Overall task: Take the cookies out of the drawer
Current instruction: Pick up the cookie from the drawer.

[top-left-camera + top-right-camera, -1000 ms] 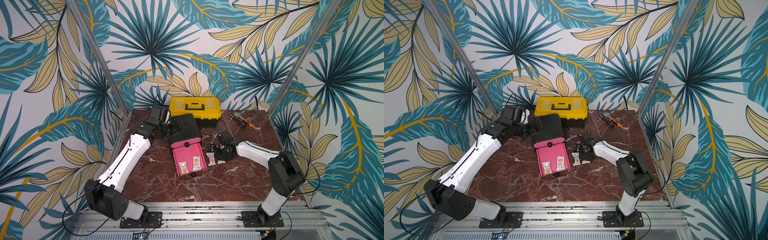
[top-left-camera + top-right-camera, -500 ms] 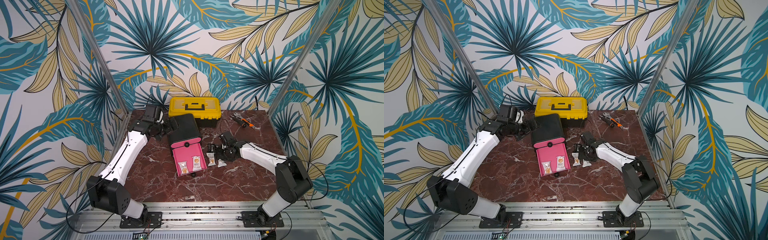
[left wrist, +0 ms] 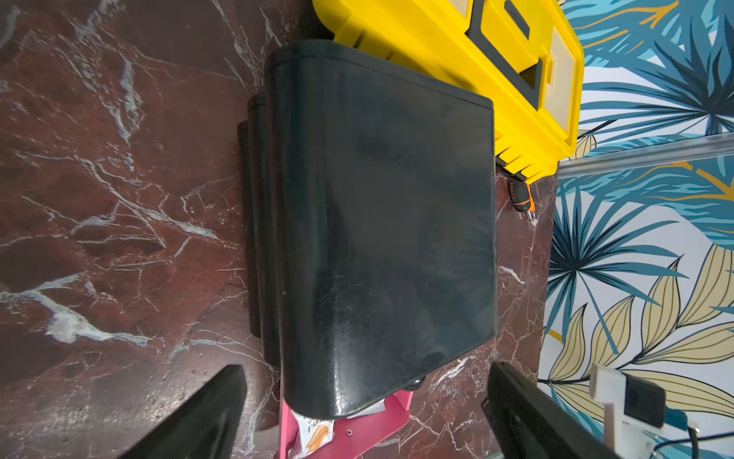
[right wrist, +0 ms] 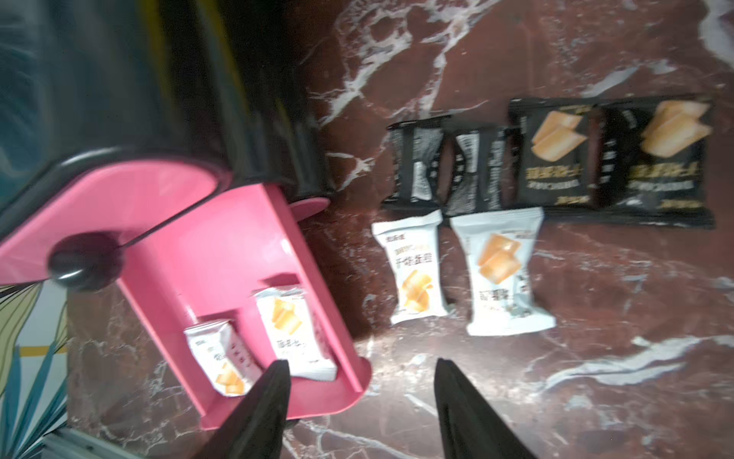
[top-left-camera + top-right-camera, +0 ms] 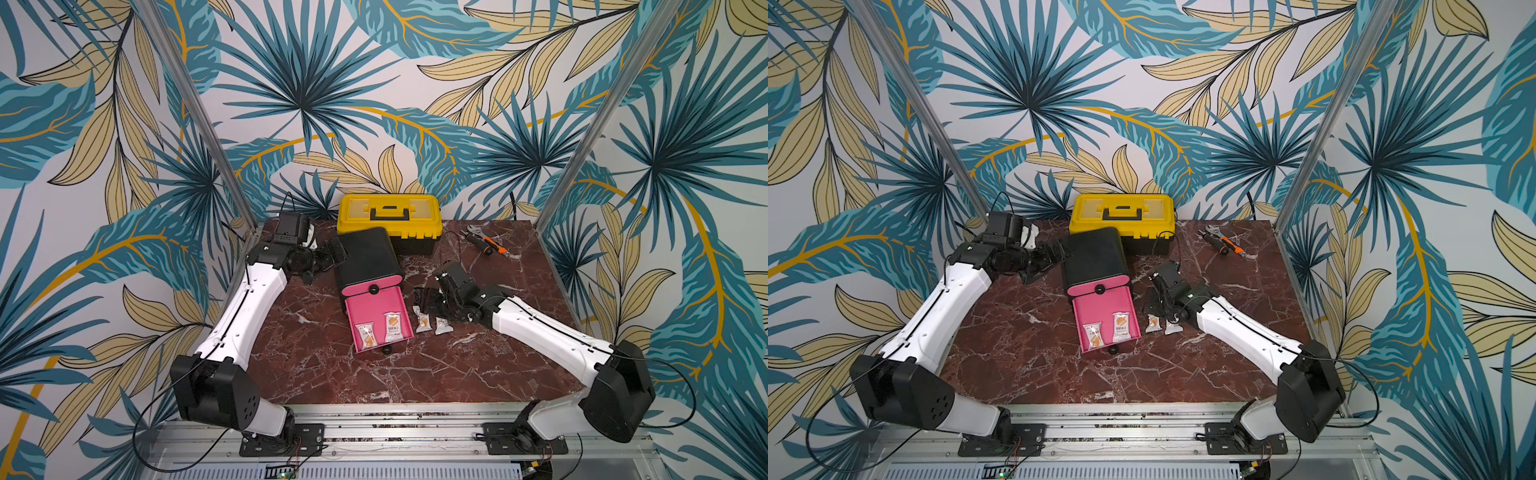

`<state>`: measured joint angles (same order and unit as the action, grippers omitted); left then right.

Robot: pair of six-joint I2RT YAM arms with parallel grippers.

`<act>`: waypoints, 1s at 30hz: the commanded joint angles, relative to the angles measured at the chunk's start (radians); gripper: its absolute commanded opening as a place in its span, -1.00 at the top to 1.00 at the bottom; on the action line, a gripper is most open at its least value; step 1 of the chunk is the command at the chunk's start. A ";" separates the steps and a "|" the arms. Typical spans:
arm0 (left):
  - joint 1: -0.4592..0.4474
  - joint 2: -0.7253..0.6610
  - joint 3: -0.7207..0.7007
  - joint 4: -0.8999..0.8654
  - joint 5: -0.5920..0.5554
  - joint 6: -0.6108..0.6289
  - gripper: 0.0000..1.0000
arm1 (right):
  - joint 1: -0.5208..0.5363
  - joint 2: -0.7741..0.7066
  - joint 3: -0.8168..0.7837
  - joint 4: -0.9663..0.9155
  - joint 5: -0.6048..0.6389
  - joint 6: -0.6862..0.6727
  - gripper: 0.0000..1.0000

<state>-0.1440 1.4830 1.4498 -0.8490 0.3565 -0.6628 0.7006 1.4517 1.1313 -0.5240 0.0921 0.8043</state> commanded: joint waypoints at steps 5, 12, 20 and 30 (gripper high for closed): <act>0.005 0.045 -0.087 0.057 0.100 -0.049 -1.00 | 0.179 0.093 0.007 0.118 0.061 0.167 -0.23; 0.004 0.066 -0.090 0.060 0.126 -0.042 -1.00 | 0.238 0.239 0.136 -0.001 0.116 0.148 -0.26; 0.005 0.064 -0.082 0.026 0.134 -0.033 -1.00 | 0.241 0.350 0.213 -0.071 0.190 0.128 -0.32; 0.005 0.059 -0.066 -0.013 0.133 -0.006 -1.00 | 0.241 0.437 0.217 -0.023 0.178 0.090 -0.35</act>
<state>-0.1429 1.5543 1.3685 -0.8410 0.4801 -0.6945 0.9375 1.8538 1.3415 -0.5529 0.2756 0.9195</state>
